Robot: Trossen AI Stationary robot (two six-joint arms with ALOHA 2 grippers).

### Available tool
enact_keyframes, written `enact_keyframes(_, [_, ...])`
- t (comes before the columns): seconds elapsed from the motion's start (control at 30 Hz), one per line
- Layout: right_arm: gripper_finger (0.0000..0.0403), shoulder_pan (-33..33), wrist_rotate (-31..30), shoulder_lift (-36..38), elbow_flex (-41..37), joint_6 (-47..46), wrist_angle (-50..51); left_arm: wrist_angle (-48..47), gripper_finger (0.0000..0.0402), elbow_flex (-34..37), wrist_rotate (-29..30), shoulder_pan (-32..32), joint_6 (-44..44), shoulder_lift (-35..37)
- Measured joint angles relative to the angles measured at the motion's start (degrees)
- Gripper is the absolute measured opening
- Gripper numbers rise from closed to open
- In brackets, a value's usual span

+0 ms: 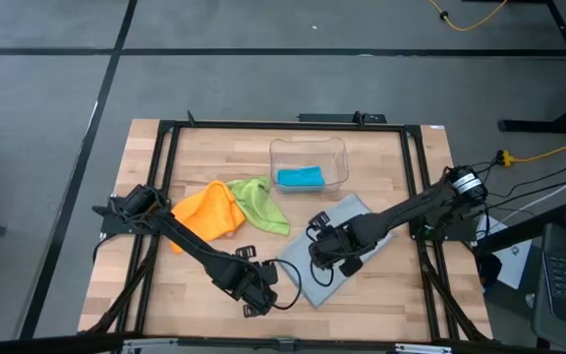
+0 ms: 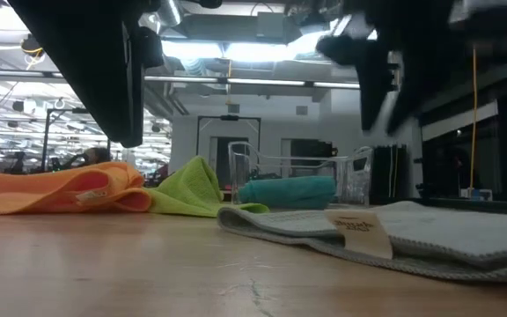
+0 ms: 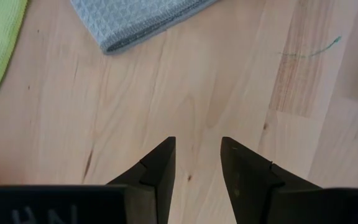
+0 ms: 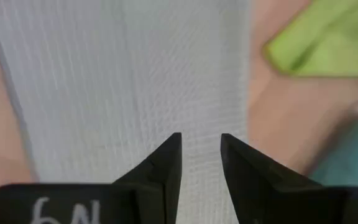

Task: Fold microfiber towels
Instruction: Fold the gray towel

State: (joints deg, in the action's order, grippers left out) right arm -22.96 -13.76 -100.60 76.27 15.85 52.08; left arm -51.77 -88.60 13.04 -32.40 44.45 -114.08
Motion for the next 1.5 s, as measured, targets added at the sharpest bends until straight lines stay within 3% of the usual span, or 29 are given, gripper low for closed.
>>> enact_keyframes(0.1, [0.0114, -0.59, 0.25, 0.00, 4.51, -11.70, -1.00, 0.00, 0.0120, 0.00, 0.00, -0.02, -0.03, 0.00])
enact_keyframes(0.27, [0.0114, -1.88, 2.52, 0.09, 7.39, -41.44, -4.91, 0.00, 0.0120, 0.00, 0.88, 0.00, 0.00, 0.00])
enact_keyframes(0.4, [0.0114, -5.46, 1.33, 0.09, 5.92, -52.52, -5.35, 0.02, 0.0120, 0.00, 1.25, 0.02, 0.42, 0.00])
enact_keyframes(0.47, [0.0114, -7.51, -2.36, 0.09, 4.39, -56.86, -5.30, 0.15, 0.0120, 0.00, 1.26, 0.02, 0.42, 0.00])
enact_keyframes(0.6, [0.0114, -10.07, -16.58, -0.16, -0.38, -68.41, -8.09, 0.33, 0.0120, 0.00, 1.25, 0.02, 0.44, 0.00])
enact_keyframes(0.67, [0.0114, -10.63, -20.77, -0.78, -3.45, -74.35, -9.28, 0.38, 0.0120, 0.00, 1.25, 0.02, 0.46, 0.00])
enact_keyframes(0.93, [0.0114, -10.38, -24.18, -2.03, -14.37, -83.09, -20.19, 0.37, 0.0120, 0.00, 1.25, 0.42, 0.06, 0.00])
enact_keyframes(1.1, [0.0114, -8.87, -24.77, -2.03, -20.04, -83.18, -28.68, 0.37, 0.0120, 0.00, 1.30, 1.58, -0.04, 0.00])
enact_keyframes(1.5, [0.0114, -7.90, -21.82, -2.00, -28.31, -86.11, -30.37, 0.37, 0.0120, 0.00, 1.29, 4.67, -0.07, 0.00])
